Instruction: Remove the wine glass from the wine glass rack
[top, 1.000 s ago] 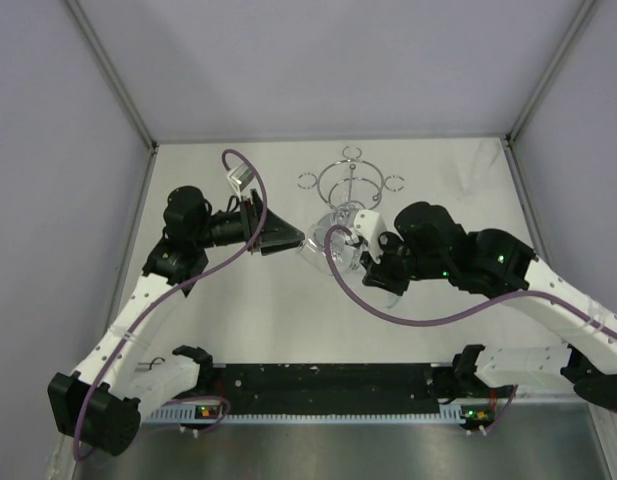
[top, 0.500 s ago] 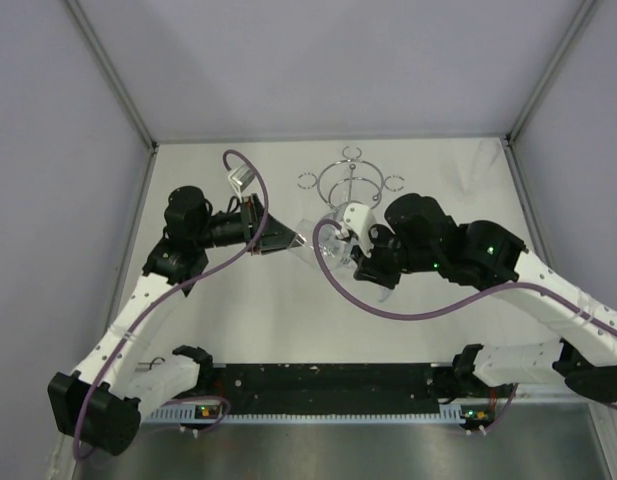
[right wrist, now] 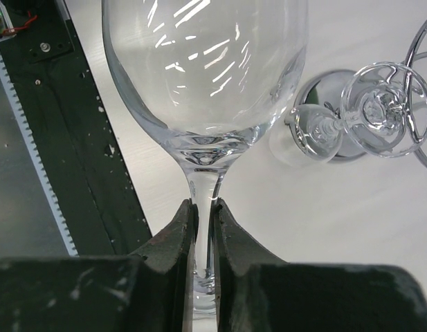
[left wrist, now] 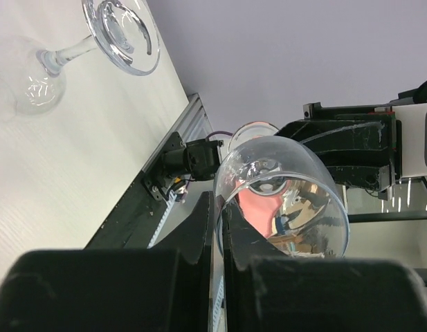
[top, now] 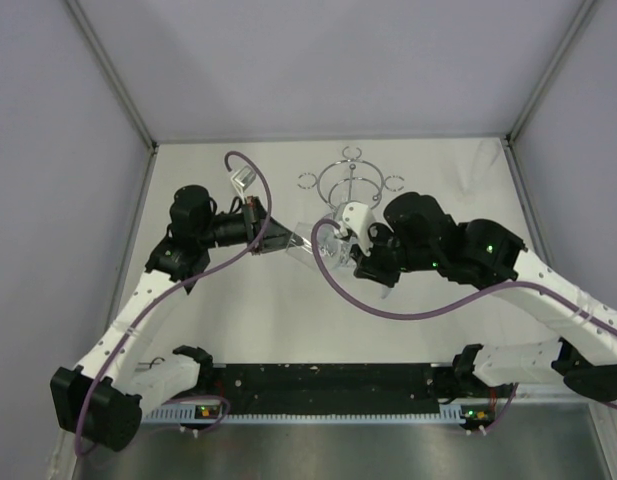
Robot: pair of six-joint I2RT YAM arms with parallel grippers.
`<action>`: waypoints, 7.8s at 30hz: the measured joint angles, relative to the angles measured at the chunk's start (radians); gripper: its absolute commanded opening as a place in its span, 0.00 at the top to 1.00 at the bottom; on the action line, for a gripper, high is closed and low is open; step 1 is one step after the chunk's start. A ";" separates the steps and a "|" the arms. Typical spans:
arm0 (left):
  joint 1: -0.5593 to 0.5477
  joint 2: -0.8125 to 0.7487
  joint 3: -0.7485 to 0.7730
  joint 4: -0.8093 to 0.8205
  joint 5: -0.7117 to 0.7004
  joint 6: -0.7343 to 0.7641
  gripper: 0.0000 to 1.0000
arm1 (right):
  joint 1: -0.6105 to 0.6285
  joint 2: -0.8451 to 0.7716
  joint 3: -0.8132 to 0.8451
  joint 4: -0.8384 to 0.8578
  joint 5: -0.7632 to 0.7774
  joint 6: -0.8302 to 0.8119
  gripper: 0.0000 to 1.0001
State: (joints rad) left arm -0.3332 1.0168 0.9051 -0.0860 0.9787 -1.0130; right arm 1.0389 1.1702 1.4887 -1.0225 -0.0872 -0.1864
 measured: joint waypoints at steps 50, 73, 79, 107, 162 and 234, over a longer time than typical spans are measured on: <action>-0.027 0.295 0.594 -0.939 -1.369 0.696 1.00 | -0.192 -0.069 -0.216 0.341 0.182 0.382 0.28; 0.190 0.632 0.696 -0.766 -1.360 0.728 1.00 | -0.278 -0.197 -0.356 0.432 0.050 0.505 0.28; 0.211 0.679 0.716 -0.751 -1.338 0.728 1.00 | -0.278 -0.183 -0.356 0.435 0.039 0.505 0.27; 0.253 0.690 0.764 -0.699 -1.282 0.724 0.61 | -0.278 -0.151 -0.356 0.454 0.010 0.513 0.26; 0.202 0.250 0.297 -0.488 -0.575 0.608 0.54 | -0.377 -0.014 -0.483 0.813 0.159 0.929 0.83; 0.115 0.232 0.021 -0.186 0.048 0.028 0.49 | -0.304 -0.125 -0.539 0.939 -0.225 0.936 1.00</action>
State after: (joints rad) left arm -0.2184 1.2488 0.9257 -0.2718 1.0271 -0.9848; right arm 0.7349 1.0454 0.9497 -0.0834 -0.3122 0.7498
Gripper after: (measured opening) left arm 0.511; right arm 0.062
